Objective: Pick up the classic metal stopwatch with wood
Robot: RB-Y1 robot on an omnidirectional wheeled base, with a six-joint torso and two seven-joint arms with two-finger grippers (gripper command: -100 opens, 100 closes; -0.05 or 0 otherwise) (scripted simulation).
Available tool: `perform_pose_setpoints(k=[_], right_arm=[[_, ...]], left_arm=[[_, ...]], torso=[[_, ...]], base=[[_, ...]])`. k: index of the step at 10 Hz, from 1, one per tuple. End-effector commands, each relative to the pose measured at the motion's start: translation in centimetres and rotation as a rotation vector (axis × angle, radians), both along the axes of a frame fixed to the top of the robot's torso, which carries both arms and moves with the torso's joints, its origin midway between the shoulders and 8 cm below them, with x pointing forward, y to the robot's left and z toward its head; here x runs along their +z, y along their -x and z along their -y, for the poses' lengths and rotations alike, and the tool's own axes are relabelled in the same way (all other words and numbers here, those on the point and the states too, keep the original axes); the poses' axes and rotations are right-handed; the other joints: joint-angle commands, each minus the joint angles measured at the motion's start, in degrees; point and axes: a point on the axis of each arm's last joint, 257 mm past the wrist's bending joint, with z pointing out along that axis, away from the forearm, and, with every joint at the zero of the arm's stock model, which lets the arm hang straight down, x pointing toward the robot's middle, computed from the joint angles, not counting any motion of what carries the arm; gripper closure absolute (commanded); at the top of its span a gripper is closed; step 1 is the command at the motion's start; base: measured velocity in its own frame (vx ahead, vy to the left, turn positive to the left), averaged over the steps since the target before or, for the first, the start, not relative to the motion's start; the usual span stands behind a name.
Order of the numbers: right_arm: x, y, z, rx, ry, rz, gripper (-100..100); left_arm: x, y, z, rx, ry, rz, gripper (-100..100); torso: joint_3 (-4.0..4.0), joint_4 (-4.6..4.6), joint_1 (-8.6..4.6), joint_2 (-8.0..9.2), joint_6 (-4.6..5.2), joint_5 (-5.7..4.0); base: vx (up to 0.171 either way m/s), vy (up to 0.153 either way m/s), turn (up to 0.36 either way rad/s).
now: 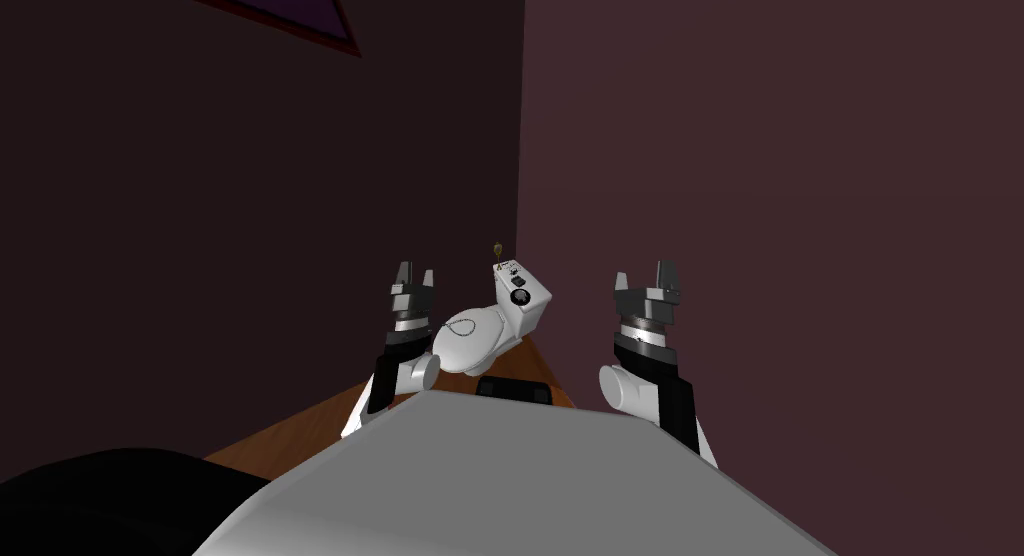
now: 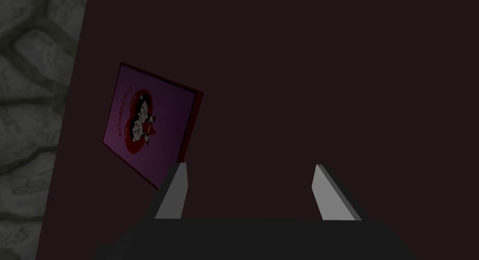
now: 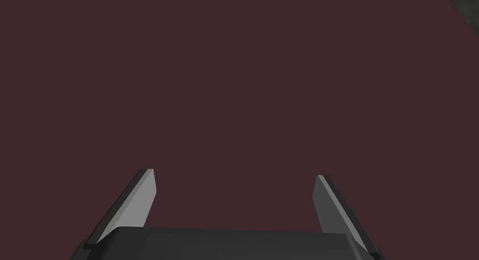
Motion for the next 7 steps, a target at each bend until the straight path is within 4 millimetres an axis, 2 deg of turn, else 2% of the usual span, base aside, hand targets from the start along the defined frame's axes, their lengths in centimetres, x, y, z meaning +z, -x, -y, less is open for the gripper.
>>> perform_pose_setpoints(k=[1, 4, 7], right_arm=[[0.0, 0.0, 0.0, 0.0, 0.0, 0.0, 0], [0.0, 0.0, 0.0, 0.0, 0.0, 0.0, 0], [0.0, 0.0, 0.0, 0.0, 0.0, 0.0, 0]], left_arm=[[-0.7, -0.7, 0.6, -0.022, -0.039, -0.023, -100], [-2.6, -2.1, 1.5, -0.049, -0.087, -0.066, -100], [-5.3, -3.8, 2.4, -0.071, -0.124, -0.12, -100]], torso=[[0.0, 0.0, 0.0, 0.0, 0.0, 0.0], [-0.03, -0.01, 0.05, -0.05, 0.0, 0.02], [-0.04, -0.02, 0.06, -0.07, 0.01, 0.01]], base=[[0.004, 0.004, -0.032], [0.012, 0.011, -0.038], [0.014, 0.012, -0.051]])
